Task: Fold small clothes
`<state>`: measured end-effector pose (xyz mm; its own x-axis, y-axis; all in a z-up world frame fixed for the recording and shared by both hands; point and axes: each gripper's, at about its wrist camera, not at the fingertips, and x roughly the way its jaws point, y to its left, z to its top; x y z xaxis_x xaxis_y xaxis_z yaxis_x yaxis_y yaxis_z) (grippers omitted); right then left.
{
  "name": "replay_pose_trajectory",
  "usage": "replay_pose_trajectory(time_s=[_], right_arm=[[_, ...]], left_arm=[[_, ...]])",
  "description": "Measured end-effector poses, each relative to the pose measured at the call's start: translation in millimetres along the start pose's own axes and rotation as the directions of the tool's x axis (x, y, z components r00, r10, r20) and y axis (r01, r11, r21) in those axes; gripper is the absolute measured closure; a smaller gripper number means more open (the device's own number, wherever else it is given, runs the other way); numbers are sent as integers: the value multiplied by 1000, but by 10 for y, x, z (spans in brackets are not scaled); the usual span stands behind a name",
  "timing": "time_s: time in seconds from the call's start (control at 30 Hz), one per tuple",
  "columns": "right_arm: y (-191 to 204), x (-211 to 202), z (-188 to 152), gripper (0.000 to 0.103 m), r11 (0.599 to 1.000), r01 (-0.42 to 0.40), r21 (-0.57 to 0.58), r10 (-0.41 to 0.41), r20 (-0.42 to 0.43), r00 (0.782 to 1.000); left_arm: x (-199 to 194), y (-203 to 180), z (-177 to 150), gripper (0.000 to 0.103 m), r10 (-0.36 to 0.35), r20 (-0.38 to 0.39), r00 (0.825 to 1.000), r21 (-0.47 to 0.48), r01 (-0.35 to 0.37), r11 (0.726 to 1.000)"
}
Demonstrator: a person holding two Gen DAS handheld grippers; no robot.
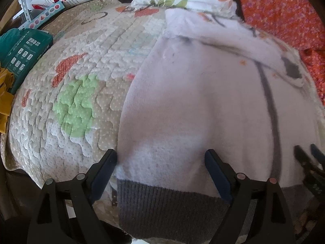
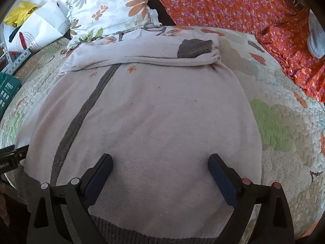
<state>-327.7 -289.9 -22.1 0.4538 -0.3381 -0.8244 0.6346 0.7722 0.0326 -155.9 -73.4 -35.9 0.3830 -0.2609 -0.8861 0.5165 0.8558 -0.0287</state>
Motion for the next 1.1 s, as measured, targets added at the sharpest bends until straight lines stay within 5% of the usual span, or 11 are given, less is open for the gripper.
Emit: replay_pose_trajectory(time_s=[0.2, 0.33, 0.4, 0.47, 0.57, 0.7, 0.83, 0.9, 0.93, 1.0, 1.1], right_arm=[[23, 5, -70, 0, 1000, 5, -6, -4, 63, 998], [-15, 10, 24, 3, 1000, -27, -13, 27, -12, 1000], [-172, -97, 115, 18, 995, -80, 67, 80, -8, 997], [-420, -264, 178, 21, 975, -144, 167, 136, 58, 989], [-790, -420, 183, 21, 953, -129, 276, 99, 117, 988], [-1260, -271, -21, 29, 881, -169, 442, 165, 49, 985], [-1444, -255, -209, 31, 799, -319, 510, 326, 79, 942], [-1420, -187, -276, 31, 739, -415, 531, 444, 79, 892], [-1393, -132, -316, 31, 704, -457, 544, 500, 78, 863], [-1343, -132, -325, 31, 694, -475, 541, 519, 81, 851], [-1268, -112, -317, 31, 666, -509, 546, 563, 79, 823]], left_arm=[[-406, 474, 234, 16, -10, 161, 987, -106, 28, 994], [-324, 1041, 293, 16, -46, 100, 994, -286, 73, 955], [-234, 1212, 254, 25, -114, 70, 991, -340, 131, 931], [-163, 1240, 204, 40, -161, 44, 986, -345, 166, 924], [-59, 1152, 150, 41, -232, 14, 973, -327, 224, 918], [6, 1015, 117, 41, -285, 0, 959, -313, 271, 911], [41, 926, 132, 41, -381, -1, 924, -321, 361, 876], [47, 877, 139, 41, -428, 2, 904, -317, 406, 857], [62, 850, 135, 41, -475, -1, 880, -322, 449, 834], [89, 821, 102, 41, -545, -8, 838, -337, 511, 791], [85, 805, 39, 41, -570, -7, 822, -335, 535, 776]])
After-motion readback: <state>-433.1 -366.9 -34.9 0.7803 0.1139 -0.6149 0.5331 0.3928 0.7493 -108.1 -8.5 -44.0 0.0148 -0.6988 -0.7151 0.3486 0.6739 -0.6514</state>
